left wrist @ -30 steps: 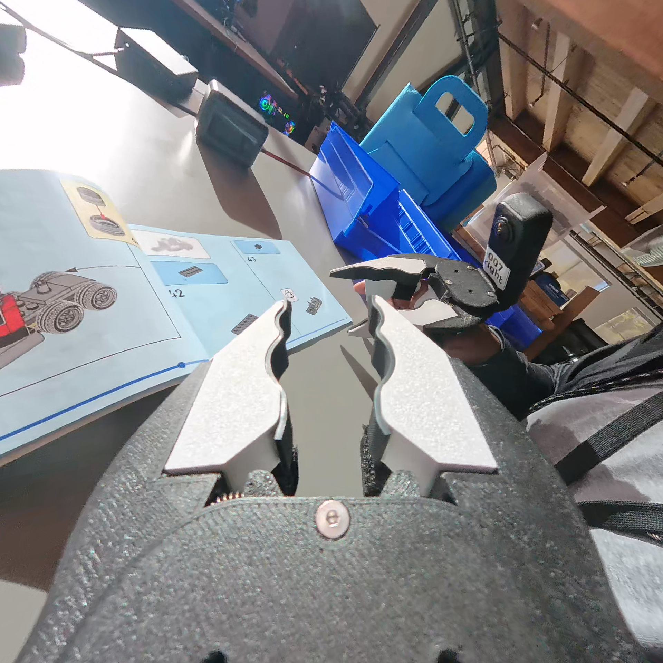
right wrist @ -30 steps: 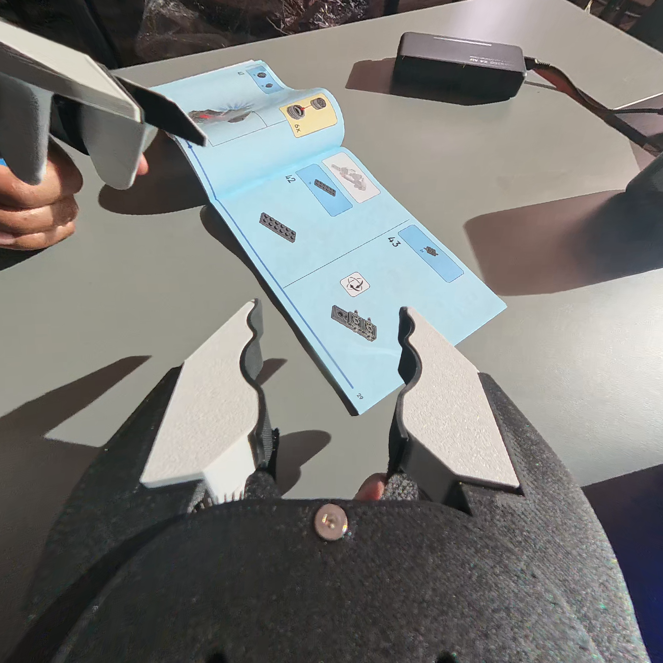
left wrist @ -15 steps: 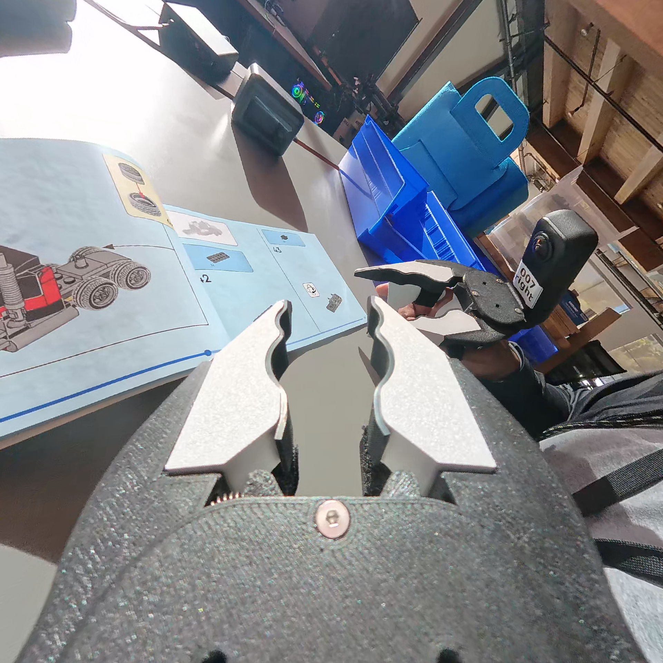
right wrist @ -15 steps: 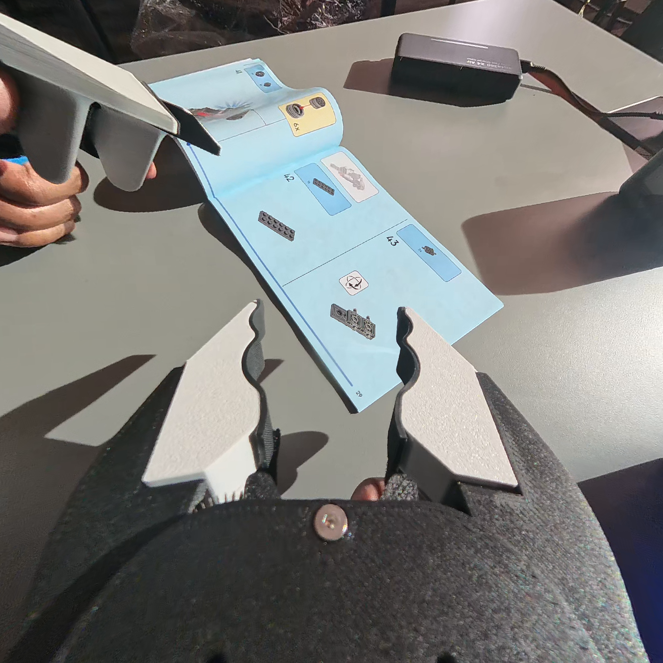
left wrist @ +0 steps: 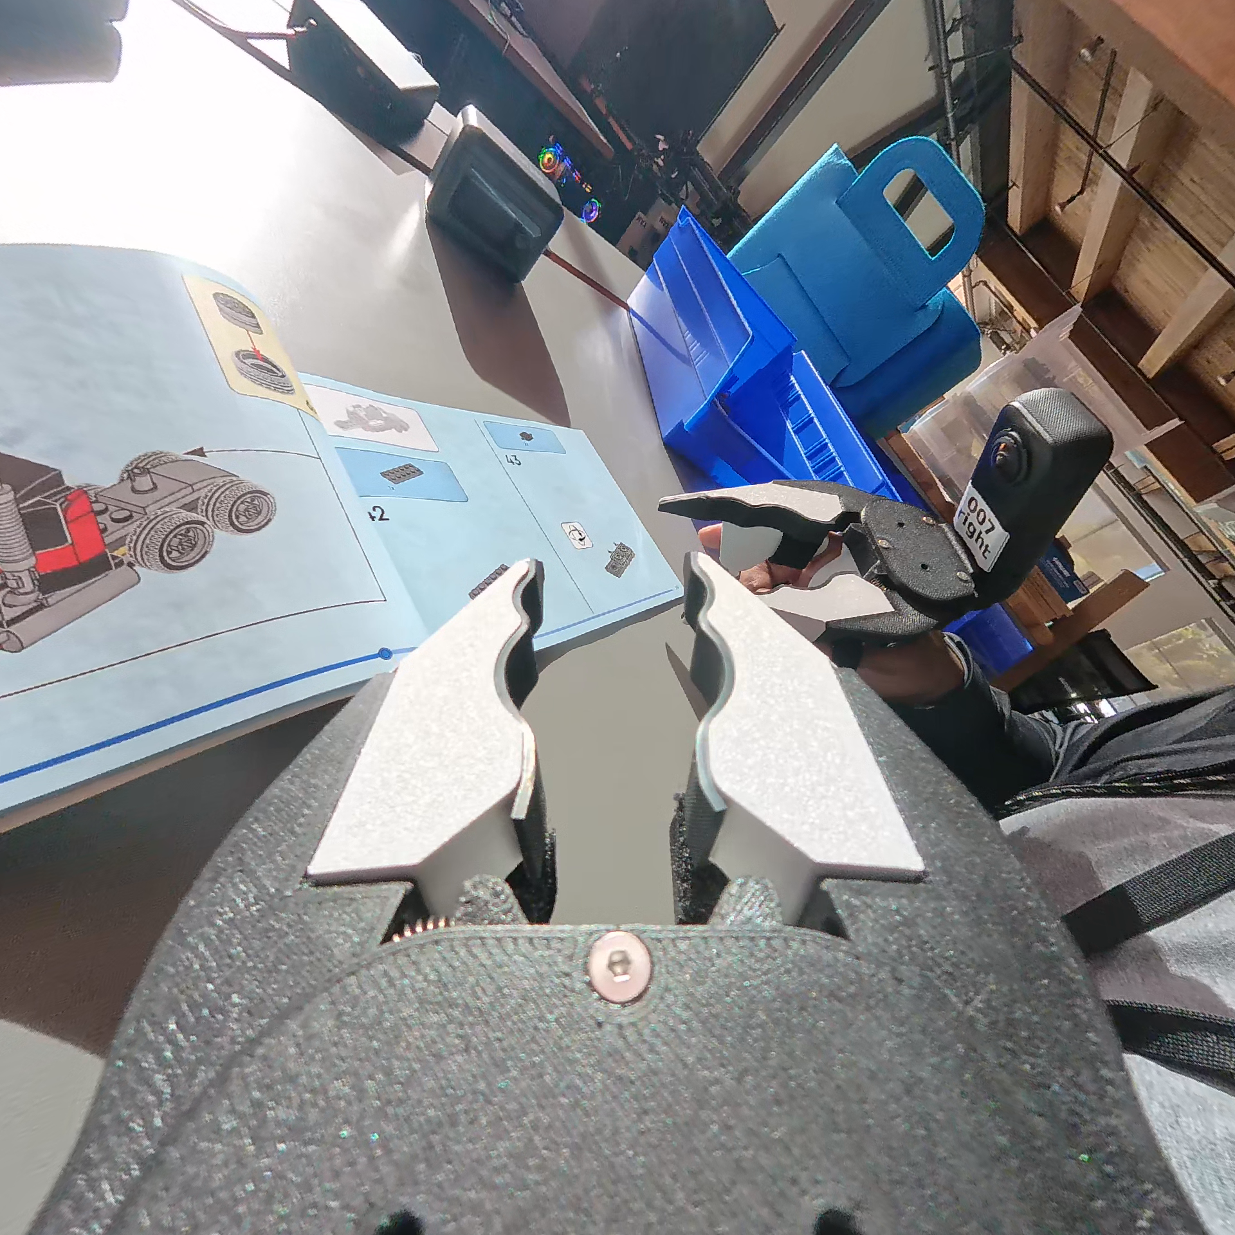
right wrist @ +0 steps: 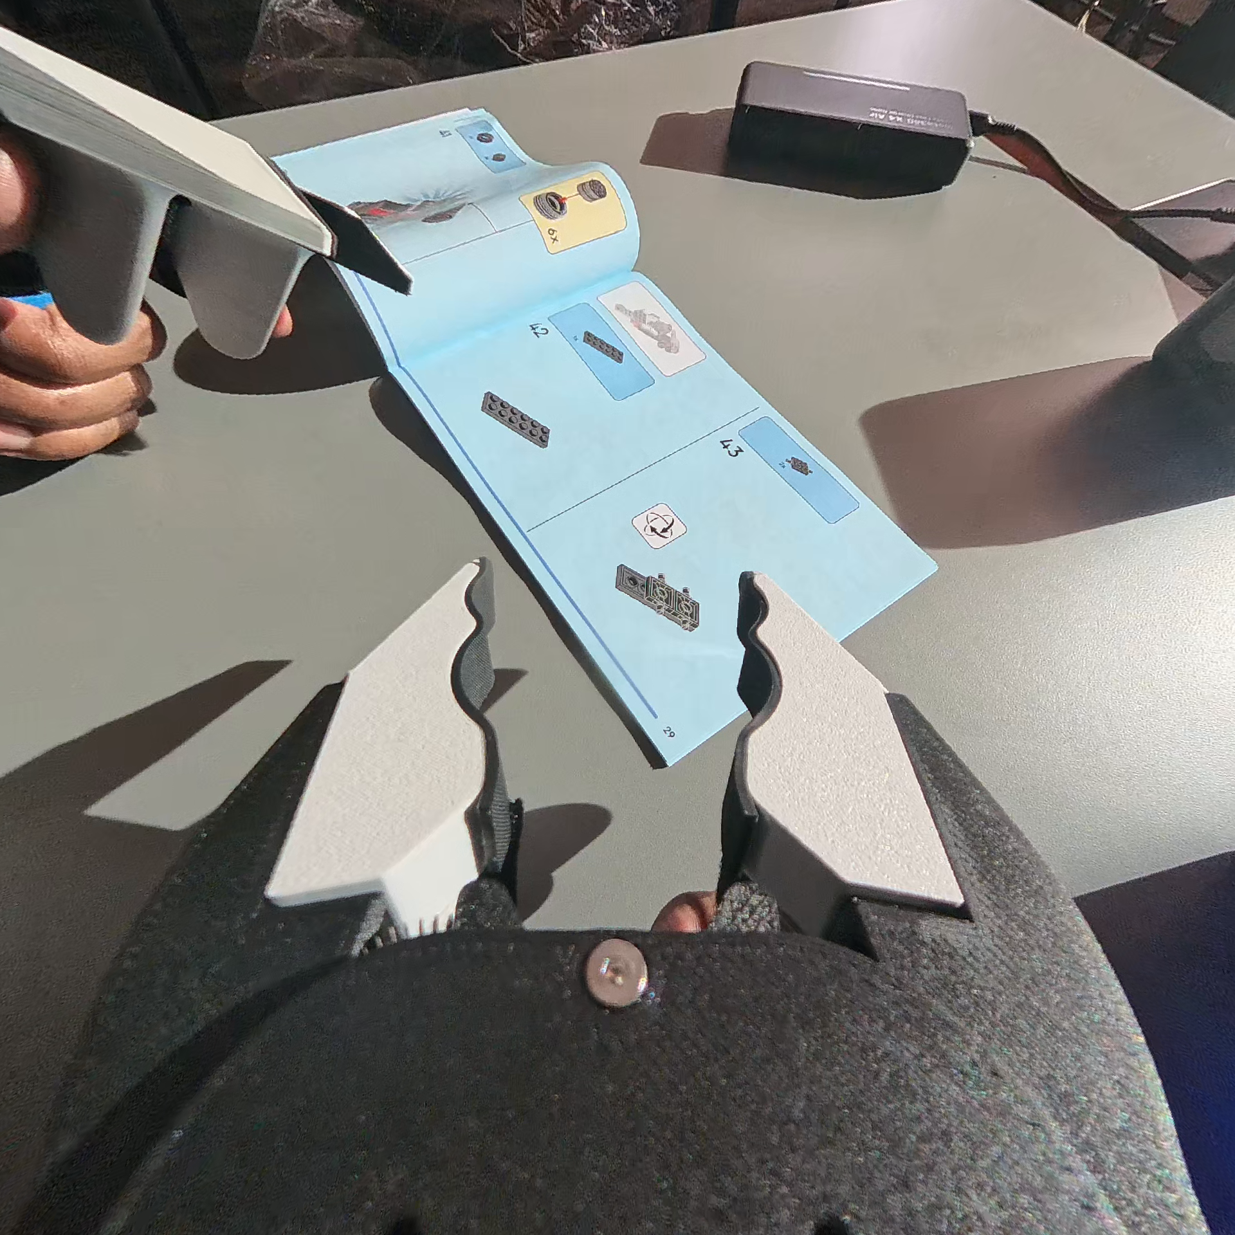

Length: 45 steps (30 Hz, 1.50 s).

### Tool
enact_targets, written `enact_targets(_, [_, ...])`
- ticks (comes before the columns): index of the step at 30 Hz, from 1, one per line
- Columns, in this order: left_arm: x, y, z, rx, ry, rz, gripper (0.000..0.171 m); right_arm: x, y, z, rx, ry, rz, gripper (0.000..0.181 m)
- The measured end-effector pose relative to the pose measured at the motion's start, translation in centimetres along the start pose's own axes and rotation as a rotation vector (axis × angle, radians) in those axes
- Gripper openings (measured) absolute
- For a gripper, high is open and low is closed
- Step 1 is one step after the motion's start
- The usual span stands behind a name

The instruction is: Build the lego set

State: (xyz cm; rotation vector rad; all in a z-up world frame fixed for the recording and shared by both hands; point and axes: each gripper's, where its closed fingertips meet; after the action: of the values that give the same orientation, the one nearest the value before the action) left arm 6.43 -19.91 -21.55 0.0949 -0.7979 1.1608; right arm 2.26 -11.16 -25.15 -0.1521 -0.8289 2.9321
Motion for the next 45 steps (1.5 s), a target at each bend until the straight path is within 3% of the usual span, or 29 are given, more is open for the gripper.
enact_targets(45, [-0.08, 0.23, -0.31, -0.017, 0.014, 0.018, 0.043, -0.20, -0.18, -0.02, 0.002, -0.015, -0.007, 0.075])
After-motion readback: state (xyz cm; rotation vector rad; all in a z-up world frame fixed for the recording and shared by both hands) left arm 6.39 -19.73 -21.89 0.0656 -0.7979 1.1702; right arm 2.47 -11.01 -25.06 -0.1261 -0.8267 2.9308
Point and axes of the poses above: each gripper's, where its closed fingertips meet, y out along the fingers, z out of its top, x = y × z across the jaws, and after that the axes turned 13 degrees about z, right-handed
